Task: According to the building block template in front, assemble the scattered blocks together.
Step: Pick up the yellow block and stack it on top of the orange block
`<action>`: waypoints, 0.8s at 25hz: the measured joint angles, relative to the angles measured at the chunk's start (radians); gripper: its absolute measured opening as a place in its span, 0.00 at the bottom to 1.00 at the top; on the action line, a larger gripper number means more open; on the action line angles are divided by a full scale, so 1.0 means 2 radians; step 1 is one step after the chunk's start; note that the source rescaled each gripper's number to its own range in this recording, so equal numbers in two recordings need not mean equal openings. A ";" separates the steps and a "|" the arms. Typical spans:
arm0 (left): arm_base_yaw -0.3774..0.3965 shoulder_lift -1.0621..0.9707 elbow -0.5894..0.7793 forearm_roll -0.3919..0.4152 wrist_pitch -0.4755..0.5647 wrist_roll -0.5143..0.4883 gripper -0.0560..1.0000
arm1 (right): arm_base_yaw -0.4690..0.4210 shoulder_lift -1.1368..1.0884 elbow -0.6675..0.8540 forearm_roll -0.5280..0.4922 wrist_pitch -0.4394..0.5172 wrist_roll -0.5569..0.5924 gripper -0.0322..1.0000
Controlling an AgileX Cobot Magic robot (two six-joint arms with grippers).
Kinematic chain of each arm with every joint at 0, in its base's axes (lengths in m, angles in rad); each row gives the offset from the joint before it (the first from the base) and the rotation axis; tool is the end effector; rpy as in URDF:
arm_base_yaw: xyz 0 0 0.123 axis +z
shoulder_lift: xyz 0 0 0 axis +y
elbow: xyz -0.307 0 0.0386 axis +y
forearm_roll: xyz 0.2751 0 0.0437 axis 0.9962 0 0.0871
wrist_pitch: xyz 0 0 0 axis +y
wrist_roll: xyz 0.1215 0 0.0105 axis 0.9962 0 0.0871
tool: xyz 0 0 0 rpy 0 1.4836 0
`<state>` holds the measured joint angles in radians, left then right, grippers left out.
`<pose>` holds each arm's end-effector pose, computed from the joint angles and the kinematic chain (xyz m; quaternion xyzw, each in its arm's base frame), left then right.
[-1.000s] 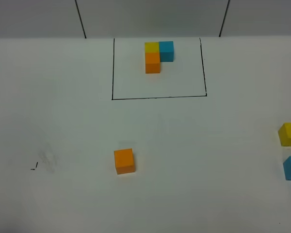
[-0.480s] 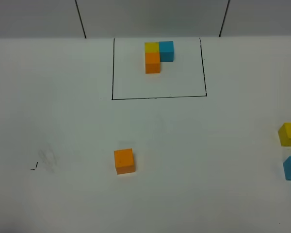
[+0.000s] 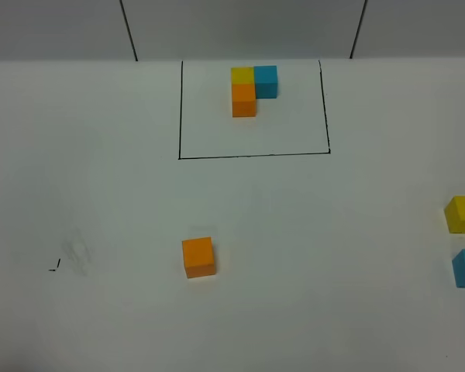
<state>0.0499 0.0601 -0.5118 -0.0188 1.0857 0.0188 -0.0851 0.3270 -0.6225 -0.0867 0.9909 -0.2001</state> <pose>0.0285 -0.0006 0.2759 -0.0133 0.8716 0.0074 0.4899 0.0710 -0.0149 0.3107 -0.0551 0.8839 -0.1084 0.4517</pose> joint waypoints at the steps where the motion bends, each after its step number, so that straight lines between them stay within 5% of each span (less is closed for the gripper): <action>1: 0.000 0.000 0.000 0.000 0.000 0.000 0.05 | 0.000 0.025 -0.002 0.000 -0.008 0.000 0.97; 20: 0.000 0.000 0.000 0.000 0.000 0.000 0.05 | 0.000 0.383 -0.012 0.074 -0.198 0.022 0.97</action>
<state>0.0499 0.0601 -0.5118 -0.0191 1.0857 0.0188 -0.0851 1.0933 -0.6466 0.0620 0.5955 -0.1556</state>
